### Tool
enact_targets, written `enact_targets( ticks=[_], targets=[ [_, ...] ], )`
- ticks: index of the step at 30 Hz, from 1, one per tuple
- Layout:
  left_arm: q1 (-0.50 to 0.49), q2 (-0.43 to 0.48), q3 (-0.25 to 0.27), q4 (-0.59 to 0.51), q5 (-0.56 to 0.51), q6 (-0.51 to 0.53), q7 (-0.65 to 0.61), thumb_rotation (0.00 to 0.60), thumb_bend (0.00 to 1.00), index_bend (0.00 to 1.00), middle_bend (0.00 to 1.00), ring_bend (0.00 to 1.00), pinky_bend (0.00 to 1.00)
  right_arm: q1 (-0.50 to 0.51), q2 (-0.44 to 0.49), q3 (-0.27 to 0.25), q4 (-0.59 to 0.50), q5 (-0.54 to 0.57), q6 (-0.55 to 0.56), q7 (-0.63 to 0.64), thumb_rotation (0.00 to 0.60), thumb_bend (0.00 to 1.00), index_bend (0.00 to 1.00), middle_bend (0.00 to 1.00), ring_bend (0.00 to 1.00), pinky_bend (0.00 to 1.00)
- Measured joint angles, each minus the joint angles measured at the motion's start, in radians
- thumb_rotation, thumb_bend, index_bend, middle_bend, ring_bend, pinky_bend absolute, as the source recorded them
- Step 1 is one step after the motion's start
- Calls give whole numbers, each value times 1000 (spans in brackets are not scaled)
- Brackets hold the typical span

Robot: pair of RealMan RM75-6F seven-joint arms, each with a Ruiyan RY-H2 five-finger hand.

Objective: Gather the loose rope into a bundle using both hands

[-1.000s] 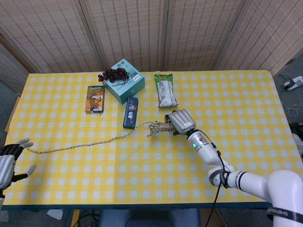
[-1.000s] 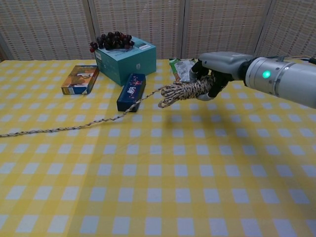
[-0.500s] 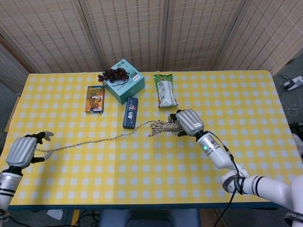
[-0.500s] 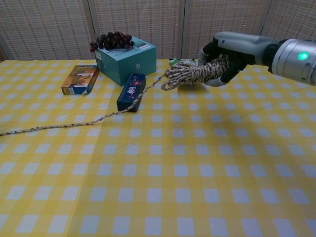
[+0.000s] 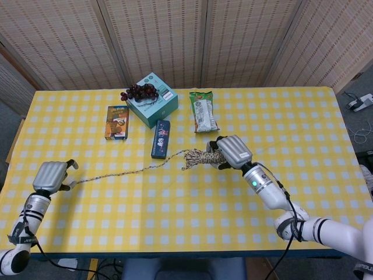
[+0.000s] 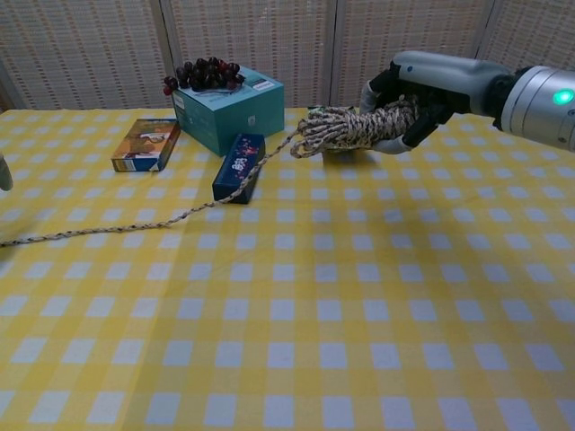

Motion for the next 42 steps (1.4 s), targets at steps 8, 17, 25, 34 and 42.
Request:
enact_targets(
  ticks=[8,17,25,34,42],
  targets=[
    [-27,-62,15,63,-88,-36,50,600,277,544,1000,1000,1000,-1,0,-2,-1,1,-6,-1,600,601,787,614,424,512],
    [-37,-122,27,119,-133,-51,49,600,277,581,1000,1000,1000,2,-9,-2,3,0,-10,-2,600,601,787,614,428,513],
    [-51,-153,29,160,-179,-74,62,600,277,600,1000,1000,1000,2,-12,-3,4,5,-17,-4,600,601,787,614,429,513],
    [-64,-173,31,190,-217,-88,79,600,290,617,1000,1000,1000,-2,-16,-7,7,6,-19,-4,600,600,787,614,431,513],
    [-71,-176,31,195,-234,-92,81,600,353,620,1000,1000,1000,-1,-19,-8,10,9,-26,-2,600,587,787,614,432,513]
  ],
)
